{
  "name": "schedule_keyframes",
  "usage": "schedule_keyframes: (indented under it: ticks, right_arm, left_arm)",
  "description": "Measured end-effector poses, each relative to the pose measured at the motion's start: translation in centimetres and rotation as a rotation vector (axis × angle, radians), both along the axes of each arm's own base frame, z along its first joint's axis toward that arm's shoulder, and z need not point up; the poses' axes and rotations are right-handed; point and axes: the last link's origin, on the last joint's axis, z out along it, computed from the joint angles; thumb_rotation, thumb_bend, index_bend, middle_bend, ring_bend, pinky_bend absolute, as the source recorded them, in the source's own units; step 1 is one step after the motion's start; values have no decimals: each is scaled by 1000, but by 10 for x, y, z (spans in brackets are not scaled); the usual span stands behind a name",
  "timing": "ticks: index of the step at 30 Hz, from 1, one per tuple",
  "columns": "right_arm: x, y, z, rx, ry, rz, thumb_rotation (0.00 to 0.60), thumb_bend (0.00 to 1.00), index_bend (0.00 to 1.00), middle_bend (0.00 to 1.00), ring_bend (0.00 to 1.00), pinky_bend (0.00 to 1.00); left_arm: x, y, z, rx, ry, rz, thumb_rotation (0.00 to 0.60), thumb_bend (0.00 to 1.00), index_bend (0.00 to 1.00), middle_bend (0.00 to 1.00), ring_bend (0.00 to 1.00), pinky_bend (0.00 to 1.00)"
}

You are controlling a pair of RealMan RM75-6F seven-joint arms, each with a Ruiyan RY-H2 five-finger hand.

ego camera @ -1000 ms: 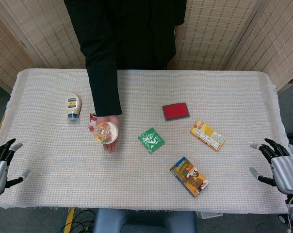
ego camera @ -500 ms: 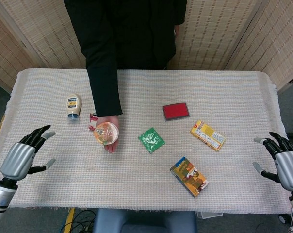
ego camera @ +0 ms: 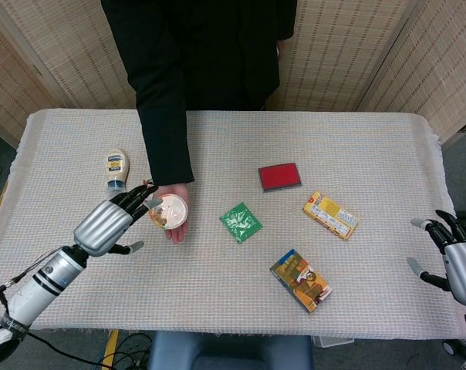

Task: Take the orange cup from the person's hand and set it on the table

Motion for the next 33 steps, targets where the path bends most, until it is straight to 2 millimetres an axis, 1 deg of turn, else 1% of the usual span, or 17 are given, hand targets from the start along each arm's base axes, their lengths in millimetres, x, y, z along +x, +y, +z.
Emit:
schedule_keyframes:
  ticks: [4,10,18,22,25,27,29,33]
  right_arm:
    - [-4,2,2,-7,-3,-14,600,244,228,312,170,197]
    - [-6,4,3,-9,-5,-17,600,245,228,312,170,197]
    - [-9,6,2,-11,-7,-29,600,245,228,312,170,197]
    - [-9,6,2,-12,-7,-28,600,245,228,313,170,197]
    - [-9,5,2,-12,-7,-32,600,245,228,318,170,197]
    - [-10,5,2,-12,-6,-35,600,245,228,319,170,197]
    - [-10,5,2,-13,-7,-36,600,245,228,319,170,197]
    - [-10,4,2,-13,-6,-36,600,245,228,320,170,197]
  left_arm:
    - [16,13,-11,-3,30,5,600,264,107,0,18,250]
    - [36,25,-25,-11,58,-6,600,264,117,0,8,248]
    - [40,37,-38,-10,106,12,600,263,177,0,9,248]
    - [39,44,-44,8,145,16,600,264,251,0,17,248]
    - [38,47,-48,17,164,26,600,263,294,18,66,253]
    - [37,49,-50,17,170,35,600,263,330,64,119,295]
    - [37,50,-54,16,169,40,600,263,367,120,174,368]
    - [38,52,-58,15,154,41,600,263,387,164,230,484]
